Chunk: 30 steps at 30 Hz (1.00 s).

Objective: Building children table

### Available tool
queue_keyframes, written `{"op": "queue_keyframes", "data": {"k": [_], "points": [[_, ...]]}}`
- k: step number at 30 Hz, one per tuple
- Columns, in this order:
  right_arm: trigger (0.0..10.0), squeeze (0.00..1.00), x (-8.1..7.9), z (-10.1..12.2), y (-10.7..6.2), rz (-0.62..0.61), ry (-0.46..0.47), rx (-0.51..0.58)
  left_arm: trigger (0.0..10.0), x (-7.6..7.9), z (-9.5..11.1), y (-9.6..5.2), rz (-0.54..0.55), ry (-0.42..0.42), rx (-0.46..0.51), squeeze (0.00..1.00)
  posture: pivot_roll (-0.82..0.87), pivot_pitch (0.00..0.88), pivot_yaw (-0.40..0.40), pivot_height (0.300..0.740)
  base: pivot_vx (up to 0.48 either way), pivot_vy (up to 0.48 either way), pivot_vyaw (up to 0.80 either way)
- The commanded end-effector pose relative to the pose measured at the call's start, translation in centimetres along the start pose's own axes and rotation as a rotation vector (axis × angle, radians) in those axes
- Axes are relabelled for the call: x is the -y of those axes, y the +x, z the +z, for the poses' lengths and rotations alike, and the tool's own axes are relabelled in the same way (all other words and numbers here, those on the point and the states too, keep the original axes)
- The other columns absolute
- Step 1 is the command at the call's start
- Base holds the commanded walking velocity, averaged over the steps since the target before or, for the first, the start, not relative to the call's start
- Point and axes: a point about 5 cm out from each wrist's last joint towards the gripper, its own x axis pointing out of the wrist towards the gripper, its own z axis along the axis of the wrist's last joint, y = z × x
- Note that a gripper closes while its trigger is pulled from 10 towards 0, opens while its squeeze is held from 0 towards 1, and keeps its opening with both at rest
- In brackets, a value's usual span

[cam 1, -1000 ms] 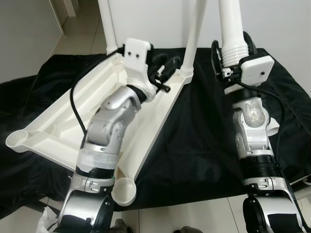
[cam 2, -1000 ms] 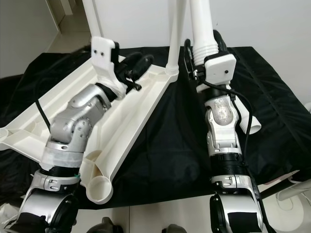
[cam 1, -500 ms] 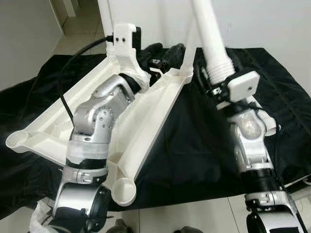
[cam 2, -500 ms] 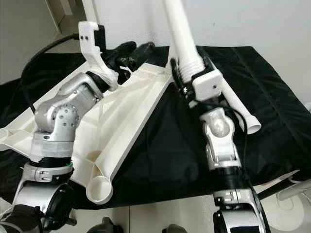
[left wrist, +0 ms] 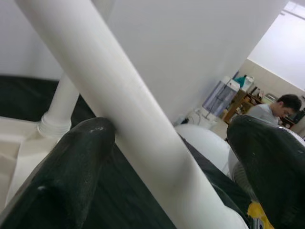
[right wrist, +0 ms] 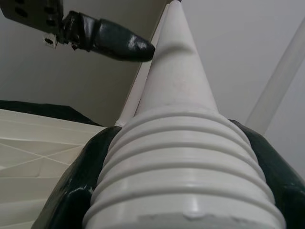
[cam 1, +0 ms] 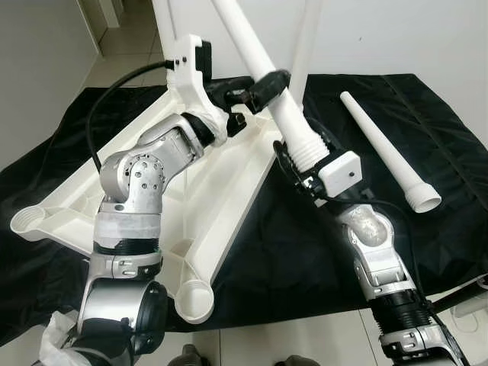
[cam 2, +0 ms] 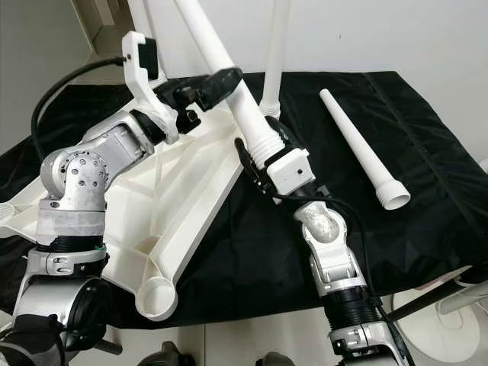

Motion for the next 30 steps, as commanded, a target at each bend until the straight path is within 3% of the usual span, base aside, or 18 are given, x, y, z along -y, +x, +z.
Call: {"op": "queue_keyframes", "data": {"k": [1, 15, 16, 18, 20, 21, 23, 30], "points": [[10.0, 0.00, -0.6, 0.7, 0.3, 0.035, -0.009, 0.031, 10.0, 0.0, 0.0, 0.2, -0.010, -0.024, -0.032, 0.00, -0.14, 0.000, 0.094, 0.740, 0.000, 0.000, 0.00], [10.0, 0.00, -2.3, 0.1, -1.2, 0.113, -0.007, -0.019, 10.0, -2.4, 1.2, 0.2, 0.123, -0.143, -0.069, 0.00, -0.14, 0.000, 0.074, 0.740, 0.000, 0.000, 0.00], [10.0, 0.00, -2.3, -0.1, -1.7, 0.113, -0.007, -0.032, 10.0, -2.8, 1.8, 0.2, 0.132, -0.204, -0.056, 0.00, -0.13, 0.000, 0.070, 0.740, 0.000, 0.000, 0.00], [10.0, 0.00, -2.3, -0.1, -1.7, 0.113, -0.007, -0.032, 10.0, -2.8, 1.8, 0.2, 0.132, -0.204, -0.056, 0.00, -0.13, 0.000, 0.070, 0.740, 0.000, 0.000, 0.00], [10.0, 0.00, -2.4, -0.3, -2.5, 0.112, -0.008, -0.056, 10.0, -3.4, 2.8, 0.1, 0.142, -0.317, -0.027, 0.00, -0.13, 0.000, 0.071, 0.740, 0.000, 0.000, 0.00], [10.0, 0.00, -2.4, -0.3, -2.5, 0.112, -0.008, -0.056, 10.0, -3.4, 2.8, 0.1, 0.142, -0.317, -0.027, 0.00, -0.13, 0.000, 0.071, 0.740, 0.000, 0.000, 0.00], [10.0, 0.00, -2.6, -0.6, -3.6, 0.127, -0.031, -0.081, 10.0, -3.8, 3.2, 0.1, 0.150, -0.403, -0.006, 0.00, -0.14, 0.000, 0.083, 0.740, 0.000, 0.000, 0.00], [10.0, 0.00, -2.7, -1.0, -4.8, 0.170, -0.082, -0.106, 10.0, -4.3, 3.0, 0.5, 0.178, -0.458, -0.012, 0.00, -0.15, 0.000, 0.099, 0.740, 0.000, 0.000, 0.00]]}}
